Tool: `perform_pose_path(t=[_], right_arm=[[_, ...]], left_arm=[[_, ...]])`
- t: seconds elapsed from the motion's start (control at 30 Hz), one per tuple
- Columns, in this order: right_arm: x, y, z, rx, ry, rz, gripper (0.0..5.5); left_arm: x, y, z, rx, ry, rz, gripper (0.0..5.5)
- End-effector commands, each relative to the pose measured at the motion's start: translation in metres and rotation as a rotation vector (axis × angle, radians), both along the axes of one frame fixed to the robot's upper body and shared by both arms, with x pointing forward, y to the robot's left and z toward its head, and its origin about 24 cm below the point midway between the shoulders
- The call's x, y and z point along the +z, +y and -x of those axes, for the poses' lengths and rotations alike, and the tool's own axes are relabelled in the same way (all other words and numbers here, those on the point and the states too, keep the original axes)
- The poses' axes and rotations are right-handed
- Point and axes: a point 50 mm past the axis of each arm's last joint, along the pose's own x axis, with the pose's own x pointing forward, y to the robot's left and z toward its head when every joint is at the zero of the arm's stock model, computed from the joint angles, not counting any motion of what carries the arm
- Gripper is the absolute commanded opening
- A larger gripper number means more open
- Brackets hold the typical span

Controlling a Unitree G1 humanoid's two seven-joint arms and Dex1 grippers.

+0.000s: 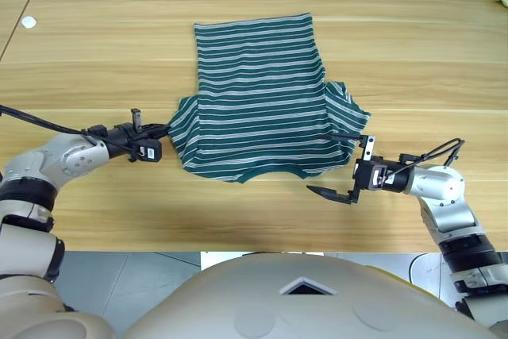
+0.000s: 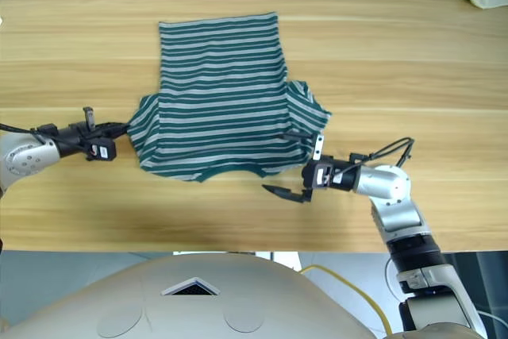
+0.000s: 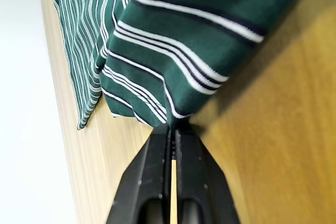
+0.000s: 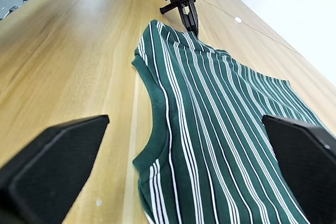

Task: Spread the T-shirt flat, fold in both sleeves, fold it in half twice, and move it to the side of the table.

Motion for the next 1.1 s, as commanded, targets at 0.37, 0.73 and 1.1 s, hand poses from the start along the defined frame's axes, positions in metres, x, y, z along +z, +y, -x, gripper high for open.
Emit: perform_pose_path(t=[0.37,0.73,1.1], right_arm=[[0.001,0.003,0.0,0.015,-0.017,-0.004,5.4],[0.0,0.005,-0.003,0.013,-0.019,-0.01,5.4],[-0.004,0.007,-0.003,0.014,-0.016,-0.013,5.4]], left_arm=[[0.018,-0.007,-0.01,0.048,-0.074,0.209,0.03],[0.014,-0.027,-0.008,-0.006,-0.07,0.293,0.03],[0.007,-0.059,-0.013,-0.028,-0.06,0.433,0.03]])
